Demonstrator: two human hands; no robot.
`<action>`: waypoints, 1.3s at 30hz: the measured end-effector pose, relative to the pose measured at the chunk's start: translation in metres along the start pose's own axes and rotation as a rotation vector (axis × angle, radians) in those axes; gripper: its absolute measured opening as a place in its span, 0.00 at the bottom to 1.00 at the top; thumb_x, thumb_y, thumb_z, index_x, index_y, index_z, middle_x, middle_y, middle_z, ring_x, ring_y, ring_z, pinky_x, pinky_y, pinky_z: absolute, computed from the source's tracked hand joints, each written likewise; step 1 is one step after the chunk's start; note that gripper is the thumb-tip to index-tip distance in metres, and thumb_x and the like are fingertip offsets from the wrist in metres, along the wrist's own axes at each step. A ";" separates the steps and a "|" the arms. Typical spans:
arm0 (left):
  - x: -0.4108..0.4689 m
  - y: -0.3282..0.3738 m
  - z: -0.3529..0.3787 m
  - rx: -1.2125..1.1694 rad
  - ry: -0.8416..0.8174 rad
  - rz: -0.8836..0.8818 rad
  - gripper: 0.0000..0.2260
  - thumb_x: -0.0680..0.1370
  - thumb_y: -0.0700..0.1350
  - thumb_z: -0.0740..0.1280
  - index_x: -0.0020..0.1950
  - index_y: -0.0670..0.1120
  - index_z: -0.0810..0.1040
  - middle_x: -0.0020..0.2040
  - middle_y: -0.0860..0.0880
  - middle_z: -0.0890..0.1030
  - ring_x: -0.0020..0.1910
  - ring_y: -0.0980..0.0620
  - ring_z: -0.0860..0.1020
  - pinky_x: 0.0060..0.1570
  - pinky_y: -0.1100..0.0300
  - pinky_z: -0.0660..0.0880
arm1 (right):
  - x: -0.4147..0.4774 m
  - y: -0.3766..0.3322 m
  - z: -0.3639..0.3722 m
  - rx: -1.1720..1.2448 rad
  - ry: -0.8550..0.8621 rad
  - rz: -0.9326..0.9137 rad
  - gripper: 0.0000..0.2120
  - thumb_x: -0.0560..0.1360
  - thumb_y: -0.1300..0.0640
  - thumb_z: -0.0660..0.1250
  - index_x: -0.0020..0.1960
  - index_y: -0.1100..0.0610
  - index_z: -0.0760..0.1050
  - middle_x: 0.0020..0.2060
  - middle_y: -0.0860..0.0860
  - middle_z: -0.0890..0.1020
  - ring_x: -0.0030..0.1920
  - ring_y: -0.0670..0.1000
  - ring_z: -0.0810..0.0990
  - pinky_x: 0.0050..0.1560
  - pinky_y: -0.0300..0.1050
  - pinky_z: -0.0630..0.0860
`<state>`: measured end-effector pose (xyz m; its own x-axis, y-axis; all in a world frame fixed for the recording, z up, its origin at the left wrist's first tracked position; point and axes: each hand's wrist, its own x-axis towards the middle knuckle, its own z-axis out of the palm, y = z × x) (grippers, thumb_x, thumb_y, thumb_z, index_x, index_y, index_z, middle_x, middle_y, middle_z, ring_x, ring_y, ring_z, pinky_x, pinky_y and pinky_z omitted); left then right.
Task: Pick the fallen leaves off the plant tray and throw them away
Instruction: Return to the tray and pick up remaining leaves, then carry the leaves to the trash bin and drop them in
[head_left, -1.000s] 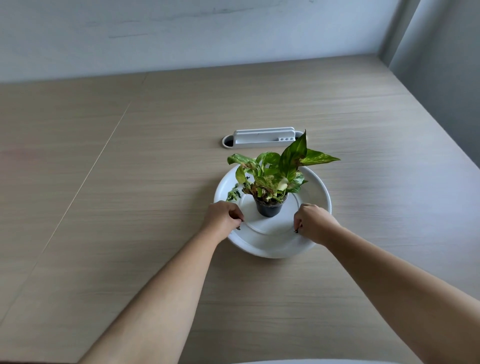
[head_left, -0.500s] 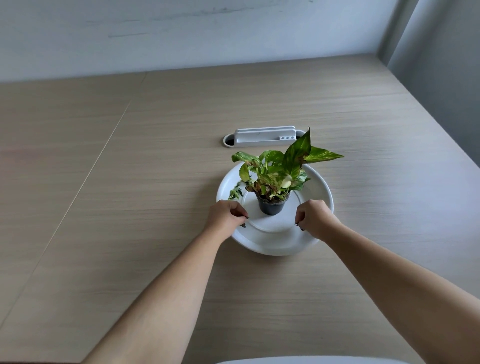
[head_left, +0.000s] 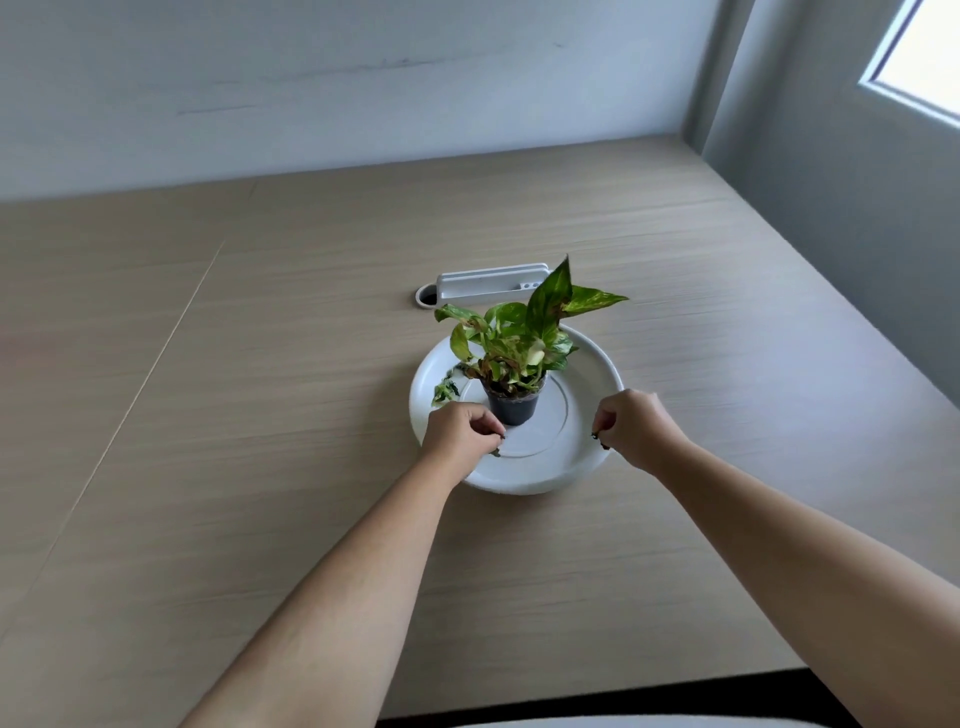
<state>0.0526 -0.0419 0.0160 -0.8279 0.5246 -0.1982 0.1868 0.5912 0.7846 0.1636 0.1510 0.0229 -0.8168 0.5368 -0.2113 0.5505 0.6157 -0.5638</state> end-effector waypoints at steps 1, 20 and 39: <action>-0.004 0.008 0.007 0.004 -0.008 0.012 0.06 0.70 0.35 0.72 0.36 0.45 0.83 0.34 0.50 0.82 0.34 0.58 0.80 0.40 0.68 0.76 | -0.006 0.008 -0.007 -0.001 0.005 -0.004 0.11 0.67 0.72 0.62 0.37 0.62 0.82 0.32 0.55 0.81 0.33 0.55 0.79 0.26 0.37 0.75; -0.174 0.295 0.430 0.167 -0.644 0.551 0.05 0.67 0.32 0.70 0.39 0.40 0.84 0.37 0.43 0.84 0.34 0.54 0.77 0.40 0.64 0.74 | -0.318 0.414 -0.208 0.111 0.390 0.672 0.18 0.65 0.70 0.65 0.25 0.49 0.71 0.32 0.53 0.82 0.36 0.52 0.79 0.31 0.34 0.67; -0.196 0.221 0.720 0.725 -1.162 0.606 0.03 0.72 0.38 0.71 0.42 0.44 0.84 0.38 0.50 0.80 0.40 0.55 0.78 0.42 0.64 0.74 | -0.383 0.605 -0.064 0.477 0.384 1.209 0.09 0.70 0.67 0.66 0.38 0.56 0.81 0.39 0.52 0.81 0.41 0.52 0.80 0.44 0.41 0.75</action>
<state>0.6371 0.4268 -0.1951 0.2758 0.7701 -0.5752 0.8415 0.0957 0.5317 0.8201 0.3545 -0.1861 0.2735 0.7694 -0.5772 0.7067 -0.5678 -0.4221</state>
